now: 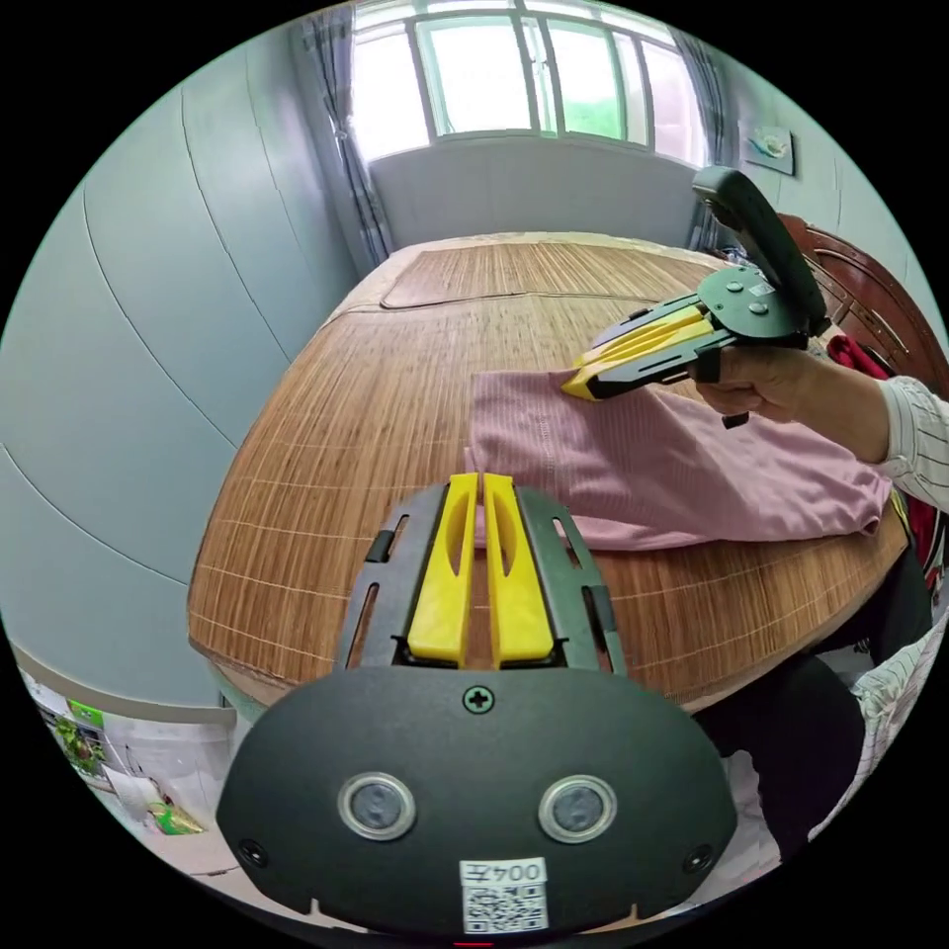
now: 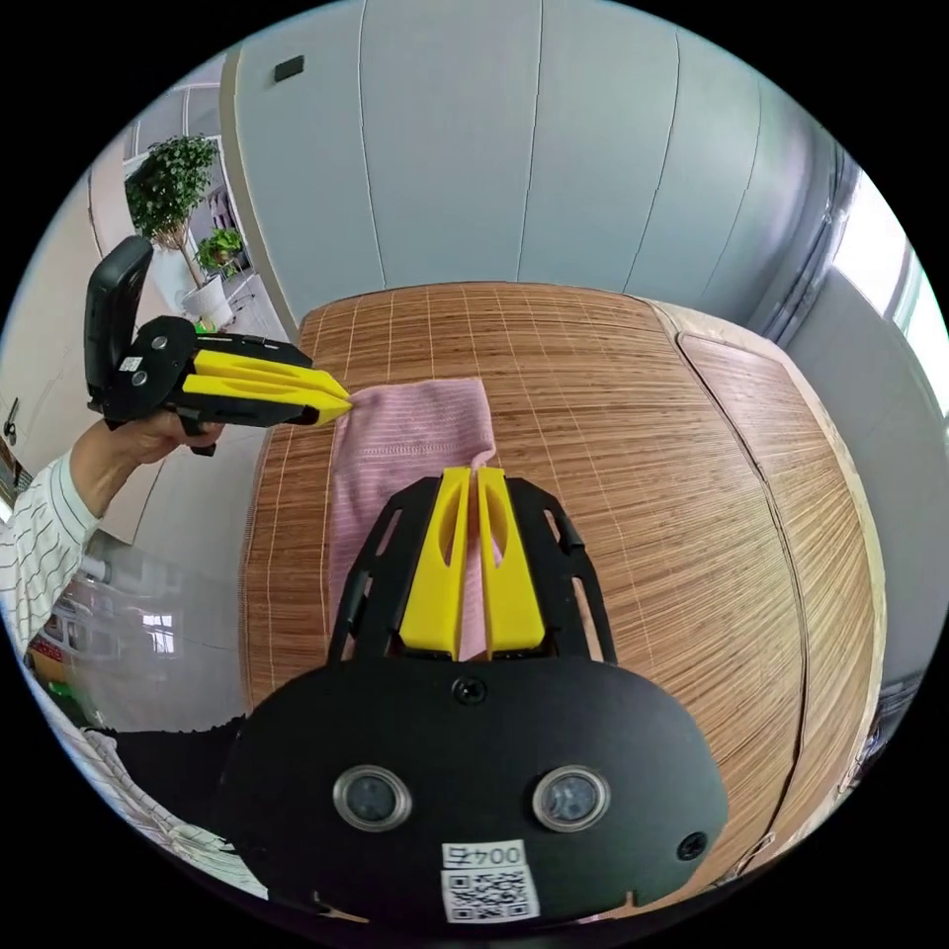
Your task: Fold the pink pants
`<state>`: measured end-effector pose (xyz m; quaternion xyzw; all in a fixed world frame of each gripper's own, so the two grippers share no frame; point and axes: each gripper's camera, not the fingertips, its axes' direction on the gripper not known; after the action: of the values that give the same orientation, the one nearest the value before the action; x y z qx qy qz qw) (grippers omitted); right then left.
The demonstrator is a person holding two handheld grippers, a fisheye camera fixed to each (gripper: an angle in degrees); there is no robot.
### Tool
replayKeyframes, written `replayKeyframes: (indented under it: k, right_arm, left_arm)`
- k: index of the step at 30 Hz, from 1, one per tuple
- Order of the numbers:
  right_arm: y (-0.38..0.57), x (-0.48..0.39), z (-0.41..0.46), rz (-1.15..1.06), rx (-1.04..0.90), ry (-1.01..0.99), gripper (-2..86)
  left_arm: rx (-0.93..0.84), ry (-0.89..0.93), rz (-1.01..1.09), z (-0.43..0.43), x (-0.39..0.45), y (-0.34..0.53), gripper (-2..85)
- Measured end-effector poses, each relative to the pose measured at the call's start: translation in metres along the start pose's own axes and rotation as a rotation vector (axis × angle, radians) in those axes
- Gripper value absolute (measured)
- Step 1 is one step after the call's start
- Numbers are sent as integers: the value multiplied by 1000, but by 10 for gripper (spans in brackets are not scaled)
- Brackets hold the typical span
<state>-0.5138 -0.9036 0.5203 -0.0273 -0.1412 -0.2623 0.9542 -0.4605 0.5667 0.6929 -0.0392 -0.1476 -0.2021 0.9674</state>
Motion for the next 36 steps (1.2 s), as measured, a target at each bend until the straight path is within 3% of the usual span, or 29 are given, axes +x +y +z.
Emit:
replayKeyframes:
  k: [5, 8, 12, 16, 19, 22, 25, 27, 29, 31, 36]
  right_arm:
    - [27, -2, 51, 7, -128, -2, 12]
    - [52, -2, 69, 42, -178, -24, 35]
    - [88, 16, 47, 157, -77, -154, 93]
    - [133, 45, 1, 284, 59, -245, 124]
    - [205, 57, -57, 344, 146, -255, 104]
    - [309, 48, -108, 387, 148, -176, 66]
    - [428, 25, -145, 448, 71, -72, 16]
    - [520, 10, -177, 525, 14, -15, 12]
    - [587, 1, -209, 592, -3, 31, 26]
    - [651, -10, -242, 650, -14, 81, 56]
    - [817, -46, -306, 797, -108, 316, 89]
  left_arm:
    - [-171, -21, -43, 40, 3, -11, 11]
    - [-185, -52, -62, 34, 7, -10, 10]
    - [-184, -19, -145, 9, -11, -13, 8]
    - [-181, -151, -346, -36, -48, -13, 4]
    - [-33, 13, -346, -74, -34, -29, 4]
    - [12, 176, -193, -80, 29, -62, 3]
    - [-105, 97, -73, -50, 82, -88, 3]
    - [-208, 78, -107, -26, 85, -90, 3]
    - [-141, 133, -278, -52, 66, -91, 3]
    - [-60, 105, -316, -88, 63, -90, 3]
    - [-50, 115, -279, -147, 76, -81, 5]
